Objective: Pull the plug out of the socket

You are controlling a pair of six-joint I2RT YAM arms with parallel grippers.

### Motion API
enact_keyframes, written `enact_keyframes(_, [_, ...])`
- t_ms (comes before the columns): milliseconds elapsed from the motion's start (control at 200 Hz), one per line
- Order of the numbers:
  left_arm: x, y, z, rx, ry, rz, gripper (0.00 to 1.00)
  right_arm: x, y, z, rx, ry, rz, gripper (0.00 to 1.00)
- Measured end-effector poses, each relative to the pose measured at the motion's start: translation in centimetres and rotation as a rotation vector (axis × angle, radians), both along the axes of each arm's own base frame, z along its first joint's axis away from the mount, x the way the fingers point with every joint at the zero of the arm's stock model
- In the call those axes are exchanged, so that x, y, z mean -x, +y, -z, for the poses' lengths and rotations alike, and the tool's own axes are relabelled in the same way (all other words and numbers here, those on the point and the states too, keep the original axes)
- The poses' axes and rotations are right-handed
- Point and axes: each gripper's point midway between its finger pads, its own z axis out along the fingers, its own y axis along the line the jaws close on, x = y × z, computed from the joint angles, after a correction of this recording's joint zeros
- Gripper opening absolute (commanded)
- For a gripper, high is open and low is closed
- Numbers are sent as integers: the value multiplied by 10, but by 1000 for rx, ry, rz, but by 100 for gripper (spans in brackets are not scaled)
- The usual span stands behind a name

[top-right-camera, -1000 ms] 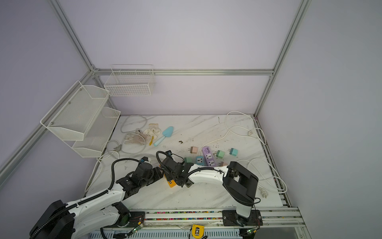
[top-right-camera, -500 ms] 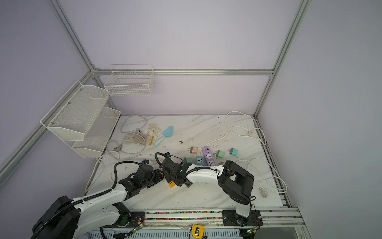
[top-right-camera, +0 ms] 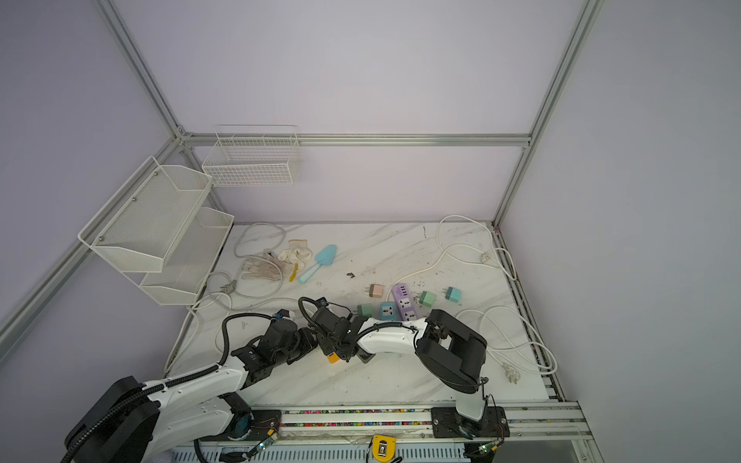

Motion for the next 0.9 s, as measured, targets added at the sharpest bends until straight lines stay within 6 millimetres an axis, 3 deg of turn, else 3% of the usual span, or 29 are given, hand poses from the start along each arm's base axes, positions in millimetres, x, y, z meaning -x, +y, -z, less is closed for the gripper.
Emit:
enact_keyframes(505, [4,-2,1,37,-12,8,34,0,0,-1,17,-10,-24,17])
enact_keyframes(900, [7,-3,1,47,-5,20,30,1,-1,-2,18,-18,-24,15])
